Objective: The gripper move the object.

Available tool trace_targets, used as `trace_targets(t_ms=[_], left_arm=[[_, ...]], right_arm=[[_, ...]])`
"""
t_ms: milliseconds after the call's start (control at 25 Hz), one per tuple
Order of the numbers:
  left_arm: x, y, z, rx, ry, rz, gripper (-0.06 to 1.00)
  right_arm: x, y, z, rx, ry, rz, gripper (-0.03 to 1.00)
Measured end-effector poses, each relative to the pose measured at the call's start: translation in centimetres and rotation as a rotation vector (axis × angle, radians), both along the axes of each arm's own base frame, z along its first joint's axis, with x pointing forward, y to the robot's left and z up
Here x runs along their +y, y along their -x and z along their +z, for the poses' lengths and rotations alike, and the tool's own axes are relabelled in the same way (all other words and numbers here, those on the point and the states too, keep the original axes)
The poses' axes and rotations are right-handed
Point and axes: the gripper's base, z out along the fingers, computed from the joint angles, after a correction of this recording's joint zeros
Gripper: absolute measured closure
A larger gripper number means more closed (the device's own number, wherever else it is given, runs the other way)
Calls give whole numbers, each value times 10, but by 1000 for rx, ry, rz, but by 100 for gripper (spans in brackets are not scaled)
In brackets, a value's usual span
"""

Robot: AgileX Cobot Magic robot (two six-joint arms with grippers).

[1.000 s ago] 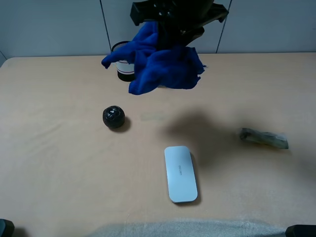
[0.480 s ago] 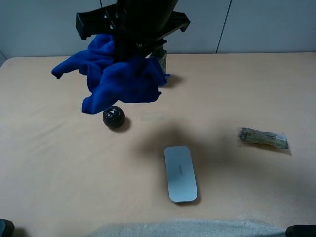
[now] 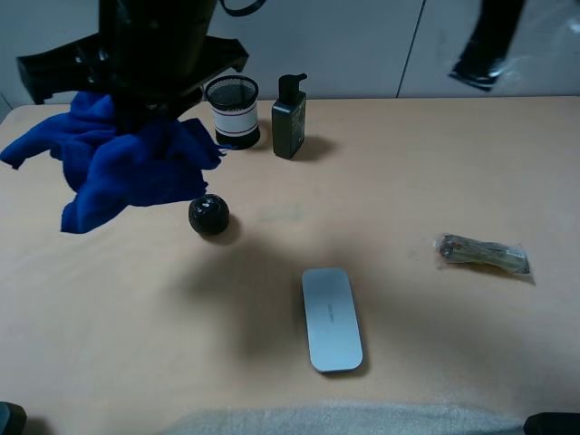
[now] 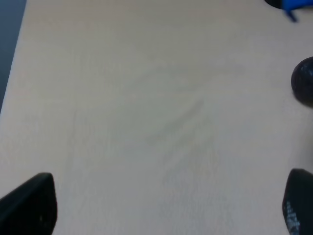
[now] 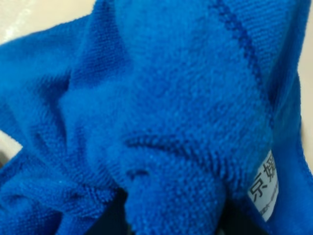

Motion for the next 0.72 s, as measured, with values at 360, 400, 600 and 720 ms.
trace_targets(t_ms=[360,400,600,720], left_arm=[[0,0,0,0,0,0,2],[0,0,0,0,0,0,2],[0,0,0,0,0,0,2],[0,0,0,0,0,0,2]], right_arm=[[49,-6,-24,-5,-14,50,81],[52,-8,-25,-9,-19,50,81],[64,-15,-43,-18,-50,38,81],[71,-19,-50,-36,-86,26,81]])
